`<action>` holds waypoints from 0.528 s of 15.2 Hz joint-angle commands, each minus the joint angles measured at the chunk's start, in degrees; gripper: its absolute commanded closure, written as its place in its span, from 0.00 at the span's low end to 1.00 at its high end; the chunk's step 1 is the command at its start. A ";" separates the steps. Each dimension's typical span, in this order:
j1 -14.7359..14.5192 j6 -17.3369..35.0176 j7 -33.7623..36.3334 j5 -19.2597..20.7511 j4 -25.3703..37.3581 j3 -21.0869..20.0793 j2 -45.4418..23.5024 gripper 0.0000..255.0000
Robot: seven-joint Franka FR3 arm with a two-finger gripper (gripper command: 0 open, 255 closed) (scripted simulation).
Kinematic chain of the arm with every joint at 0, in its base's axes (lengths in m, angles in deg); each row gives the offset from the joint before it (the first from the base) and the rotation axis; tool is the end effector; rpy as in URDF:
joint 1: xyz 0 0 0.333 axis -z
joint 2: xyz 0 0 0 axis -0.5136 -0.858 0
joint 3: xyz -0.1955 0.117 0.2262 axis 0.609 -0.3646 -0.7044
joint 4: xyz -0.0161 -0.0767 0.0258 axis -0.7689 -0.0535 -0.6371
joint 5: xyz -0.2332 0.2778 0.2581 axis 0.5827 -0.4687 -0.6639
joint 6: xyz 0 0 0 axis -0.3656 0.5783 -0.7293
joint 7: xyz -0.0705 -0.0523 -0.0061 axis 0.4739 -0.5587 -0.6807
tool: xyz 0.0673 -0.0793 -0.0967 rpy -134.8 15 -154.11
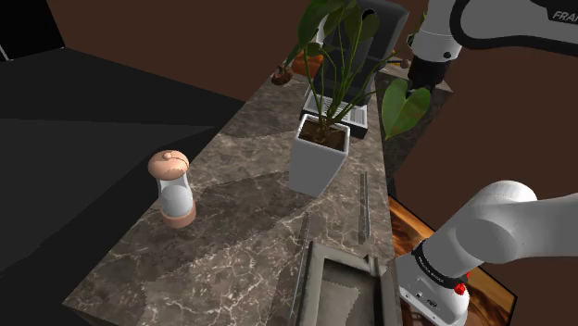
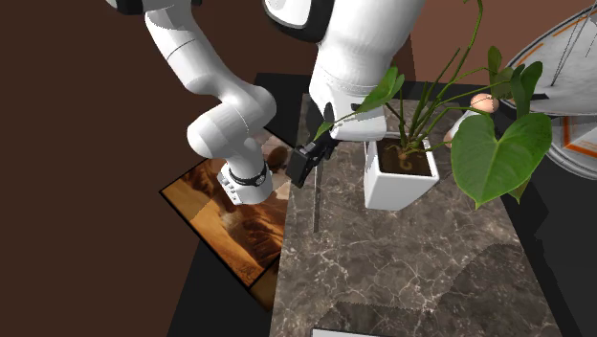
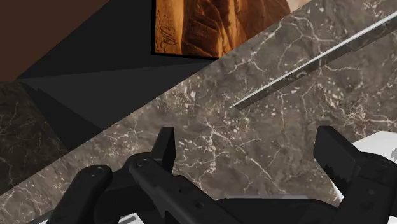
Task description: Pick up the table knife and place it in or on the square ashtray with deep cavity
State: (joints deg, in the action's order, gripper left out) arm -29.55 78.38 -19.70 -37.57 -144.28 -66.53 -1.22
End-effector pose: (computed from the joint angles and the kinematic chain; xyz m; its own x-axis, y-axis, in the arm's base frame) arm 0.3481 -0.0078 0.5249 0.9878 0.0759 -0.1360 0.0950 -0.9855 0.1403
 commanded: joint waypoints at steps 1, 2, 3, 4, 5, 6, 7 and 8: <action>0.00 0.00 0.00 0.00 0.00 0.00 0.00 0.00; 0.76 0.69 3.21 -1.22 -2.14 -0.47 1.15 0.00; 1.54 1.42 6.41 -2.52 -4.27 -1.02 2.30 0.00; 2.29 2.18 9.59 -3.89 -6.38 -1.62 3.43 0.00; 3.00 2.98 12.79 -5.33 -8.48 -2.27 4.56 0.00; 3.67 3.83 15.98 -6.85 -10.55 -2.97 5.67 0.00; 4.28 4.73 19.19 -8.43 -12.59 -3.72 6.75 0.00; 4.82 5.67 22.41 -10.09 -14.61 -4.54 7.80 0.00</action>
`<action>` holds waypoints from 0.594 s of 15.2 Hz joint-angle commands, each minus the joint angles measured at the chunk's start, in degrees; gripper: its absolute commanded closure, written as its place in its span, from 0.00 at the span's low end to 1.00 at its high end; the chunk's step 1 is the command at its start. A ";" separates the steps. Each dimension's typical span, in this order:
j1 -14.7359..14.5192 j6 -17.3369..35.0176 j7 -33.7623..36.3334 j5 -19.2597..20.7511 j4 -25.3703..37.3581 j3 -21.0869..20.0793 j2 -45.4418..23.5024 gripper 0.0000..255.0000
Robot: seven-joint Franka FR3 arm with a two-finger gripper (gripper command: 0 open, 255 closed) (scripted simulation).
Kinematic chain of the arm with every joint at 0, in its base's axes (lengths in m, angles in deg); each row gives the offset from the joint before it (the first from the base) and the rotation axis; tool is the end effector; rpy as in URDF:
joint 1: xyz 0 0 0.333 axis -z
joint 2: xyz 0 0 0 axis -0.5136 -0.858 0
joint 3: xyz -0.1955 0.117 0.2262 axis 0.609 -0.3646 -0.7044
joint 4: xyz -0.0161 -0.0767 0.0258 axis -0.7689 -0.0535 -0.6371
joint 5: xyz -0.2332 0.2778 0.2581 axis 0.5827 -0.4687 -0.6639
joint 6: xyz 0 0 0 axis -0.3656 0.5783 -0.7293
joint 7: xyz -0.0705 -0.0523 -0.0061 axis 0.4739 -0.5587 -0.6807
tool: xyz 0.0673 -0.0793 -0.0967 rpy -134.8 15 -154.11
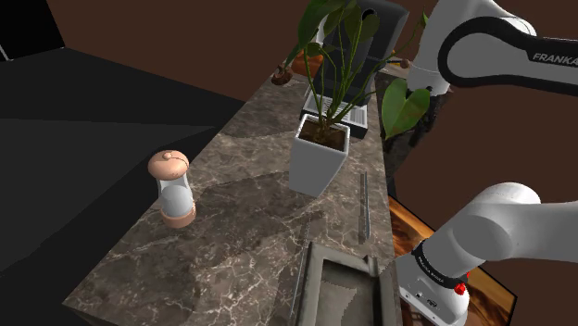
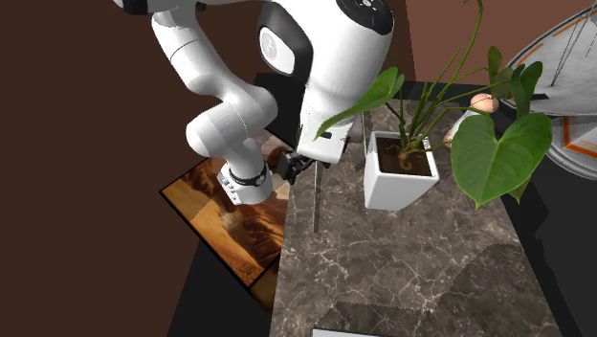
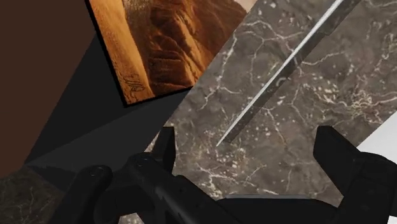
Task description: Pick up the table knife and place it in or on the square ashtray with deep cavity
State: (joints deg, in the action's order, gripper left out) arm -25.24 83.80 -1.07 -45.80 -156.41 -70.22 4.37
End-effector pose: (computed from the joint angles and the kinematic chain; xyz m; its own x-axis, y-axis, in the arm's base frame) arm 0.3214 0.0050 0.4526 0.9508 -0.2824 -0.1274 -0.2718 -0.9577 0.0942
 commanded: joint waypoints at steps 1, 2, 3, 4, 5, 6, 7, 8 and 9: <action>0.99 1.25 7.01 -3.61 -4.46 -1.73 3.22 0.00; 1.45 2.32 10.22 -5.46 -6.41 -2.71 4.19 0.00; 1.81 3.46 13.45 -7.40 -8.31 -3.76 5.10 0.00; 2.10 4.67 16.70 -9.44 -10.17 -4.89 5.94 0.00; 2.29 5.98 19.96 -11.57 -11.97 -6.11 6.69 0.00; 2.38 7.39 23.25 -13.80 -13.72 -7.41 7.33 0.00; 2.36 8.92 26.56 -16.13 -15.39 -8.81 7.83 0.00; 2.25 10.58 29.87 -18.58 -16.98 -10.31 8.18 0.00; 2.04 12.39 33.19 -21.15 -18.48 -11.92 8.33 0.00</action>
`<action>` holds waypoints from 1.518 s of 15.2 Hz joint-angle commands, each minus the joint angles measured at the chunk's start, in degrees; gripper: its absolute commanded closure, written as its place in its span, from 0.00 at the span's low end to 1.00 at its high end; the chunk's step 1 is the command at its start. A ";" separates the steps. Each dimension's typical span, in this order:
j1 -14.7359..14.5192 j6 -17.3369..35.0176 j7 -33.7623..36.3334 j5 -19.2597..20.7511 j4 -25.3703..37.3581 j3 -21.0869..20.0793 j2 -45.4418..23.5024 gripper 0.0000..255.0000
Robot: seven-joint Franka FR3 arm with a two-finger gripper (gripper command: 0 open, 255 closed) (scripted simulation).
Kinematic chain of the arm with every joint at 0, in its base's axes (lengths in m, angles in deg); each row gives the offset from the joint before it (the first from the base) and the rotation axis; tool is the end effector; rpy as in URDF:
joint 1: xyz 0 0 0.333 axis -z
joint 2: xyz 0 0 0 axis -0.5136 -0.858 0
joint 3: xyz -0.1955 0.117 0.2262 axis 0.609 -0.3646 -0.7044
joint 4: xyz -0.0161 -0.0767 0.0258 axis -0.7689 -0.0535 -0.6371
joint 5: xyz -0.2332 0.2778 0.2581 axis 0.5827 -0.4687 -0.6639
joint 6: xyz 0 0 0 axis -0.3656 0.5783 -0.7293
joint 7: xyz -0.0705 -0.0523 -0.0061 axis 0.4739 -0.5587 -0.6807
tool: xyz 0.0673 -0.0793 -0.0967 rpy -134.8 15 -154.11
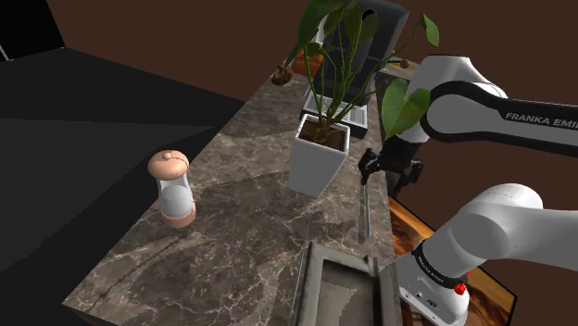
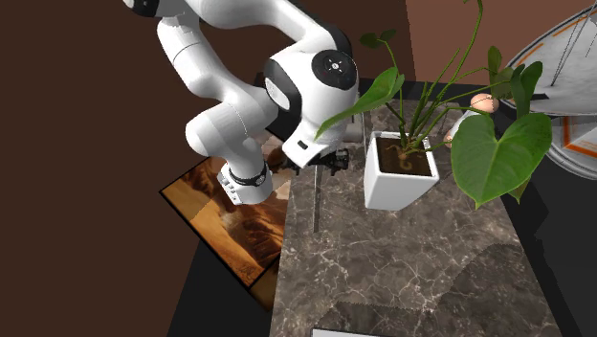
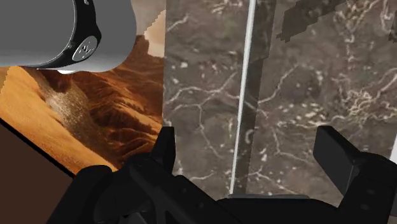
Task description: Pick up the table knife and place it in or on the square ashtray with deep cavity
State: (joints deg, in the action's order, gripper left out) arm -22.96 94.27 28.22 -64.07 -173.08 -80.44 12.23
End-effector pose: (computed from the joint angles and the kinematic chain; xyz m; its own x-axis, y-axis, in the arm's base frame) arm 0.2871 0.0515 0.3499 0.6516 -0.7444 -0.1459 -0.7495 -0.6614 0.0274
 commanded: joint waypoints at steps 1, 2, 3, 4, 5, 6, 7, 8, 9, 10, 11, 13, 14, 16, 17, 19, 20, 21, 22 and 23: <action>-0.28 2.26 4.49 -3.34 -2.07 -2.00 0.48 0.00; -0.51 3.10 4.48 -3.74 -2.74 -2.32 0.31 0.00; -0.75 3.96 4.47 -4.14 -3.40 -2.65 0.10 0.00; -0.99 4.84 4.45 -4.56 -4.06 -2.98 -0.13 0.00; -1.23 5.74 4.43 -4.99 -4.70 -3.32 -0.40 0.00; -1.49 6.65 4.42 -5.42 -5.33 -3.67 -0.71 0.00; -1.74 7.60 4.39 -5.87 -5.94 -4.02 -1.05 0.00; -2.16 9.13 4.35 -6.61 -6.89 -4.58 -1.66 0.00; -2.16 9.13 4.35 -6.61 -6.89 -4.58 -1.66 0.00; -2.16 9.12 4.36 -6.61 -6.89 -4.58 -1.65 0.00; -2.16 9.13 4.35 -6.61 -6.89 -4.58 -1.65 0.00; -2.16 9.13 4.35 -6.61 -6.89 -4.58 -1.66 0.00; -2.16 9.13 4.35 -6.61 -6.89 -4.58 -1.66 0.00; -2.16 9.13 4.35 -6.61 -6.89 -4.58 -1.66 0.00; -2.16 9.13 4.35 -6.61 -6.89 -4.58 -1.66 1.00; -2.16 9.13 4.35 -6.61 -6.89 -4.58 -1.66 1.00; -2.16 9.13 4.35 -6.61 -6.89 -4.58 -1.66 1.00; -2.16 9.13 4.35 -6.61 -6.89 -4.58 -1.66 1.00; -2.16 9.13 4.35 -6.61 -6.89 -4.58 -1.66 1.00; -2.16 9.13 4.35 -6.61 -6.89 -4.58 -1.66 1.00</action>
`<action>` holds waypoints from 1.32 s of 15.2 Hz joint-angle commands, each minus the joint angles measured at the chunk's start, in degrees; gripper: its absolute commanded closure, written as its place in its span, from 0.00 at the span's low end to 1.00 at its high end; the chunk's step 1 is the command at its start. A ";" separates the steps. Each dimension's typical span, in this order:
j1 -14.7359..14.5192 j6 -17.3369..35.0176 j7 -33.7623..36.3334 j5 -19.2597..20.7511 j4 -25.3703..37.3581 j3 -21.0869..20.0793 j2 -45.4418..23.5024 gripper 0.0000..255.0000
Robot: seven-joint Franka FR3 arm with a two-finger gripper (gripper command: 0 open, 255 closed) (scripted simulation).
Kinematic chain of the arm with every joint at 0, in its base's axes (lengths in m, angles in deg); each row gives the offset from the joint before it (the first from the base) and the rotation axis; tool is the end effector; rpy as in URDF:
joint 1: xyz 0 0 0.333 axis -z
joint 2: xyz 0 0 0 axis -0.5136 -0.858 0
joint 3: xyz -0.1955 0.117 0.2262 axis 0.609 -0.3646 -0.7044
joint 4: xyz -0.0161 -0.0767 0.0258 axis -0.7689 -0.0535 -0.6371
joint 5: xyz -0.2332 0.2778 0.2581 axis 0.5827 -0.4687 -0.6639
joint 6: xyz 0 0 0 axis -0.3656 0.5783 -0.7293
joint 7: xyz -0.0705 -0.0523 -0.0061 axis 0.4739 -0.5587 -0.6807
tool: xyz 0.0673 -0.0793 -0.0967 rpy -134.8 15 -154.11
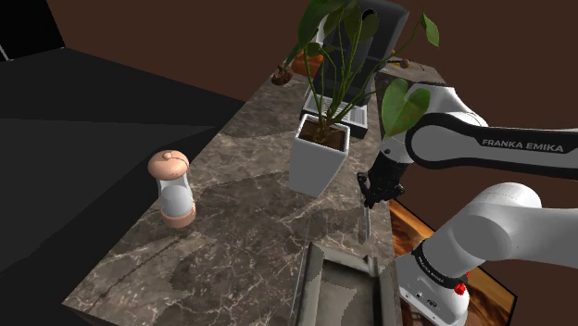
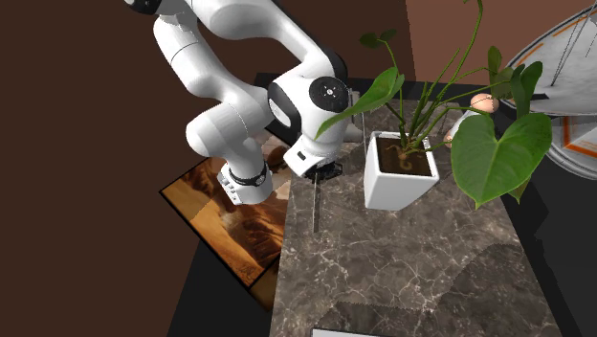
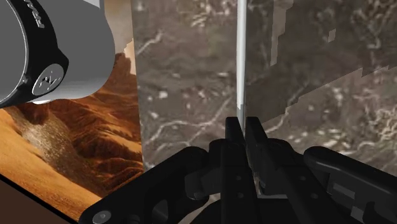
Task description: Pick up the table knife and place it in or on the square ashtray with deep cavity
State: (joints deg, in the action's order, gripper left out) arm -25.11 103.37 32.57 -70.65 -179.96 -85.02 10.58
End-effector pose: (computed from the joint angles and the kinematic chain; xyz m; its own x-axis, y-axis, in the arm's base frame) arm 0.2777 0.0645 0.2899 0.5852 -0.7967 -0.1511 -0.8042 -0.5942 0.0180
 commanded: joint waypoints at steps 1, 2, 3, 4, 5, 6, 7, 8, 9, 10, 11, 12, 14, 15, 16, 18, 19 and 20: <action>0.00 0.03 0.00 -0.02 0.00 0.00 -0.01 1.00; 0.00 0.03 0.00 -0.02 0.00 0.00 -0.01 1.00; -0.01 0.03 0.00 -0.02 -0.01 0.00 -0.01 1.00; 0.15 -1.04 0.13 0.38 0.54 0.31 0.54 1.00; 0.30 -2.08 0.26 0.77 1.11 0.61 1.05 1.00; 0.45 -3.10 0.38 1.15 1.68 0.91 1.51 1.00; 0.60 -4.10 0.50 1.52 2.27 1.21 1.94 1.00; 0.75 -5.07 0.61 1.88 2.88 1.50 2.34 1.00; 0.89 -6.02 0.72 2.23 3.49 1.79 2.69 1.00; 1.03 -6.96 0.83 2.57 4.12 2.08 3.02 1.00; 1.17 -7.87 0.94 2.90 4.76 2.36 3.31 1.00; 1.30 -8.76 1.04 3.22 5.41 2.63 3.57 1.00; 1.56 -10.49 1.25 3.84 6.74 3.17 4.01 1.00; 1.69 -11.34 1.34 4.14 7.42 3.43 4.19 1.00; 1.81 -12.17 1.44 4.42 8.11 3.69 4.34 1.00; 2.04 -13.78 1.63 4.98 9.52 4.19 4.57 1.00; 2.16 -14.57 1.72 5.24 10.24 4.43 4.65 1.00; 2.27 -15.34 1.82 5.50 10.97 4.67 4.71 1.00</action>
State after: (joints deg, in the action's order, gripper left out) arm -22.99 88.96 34.34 -65.50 -169.68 -80.68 15.07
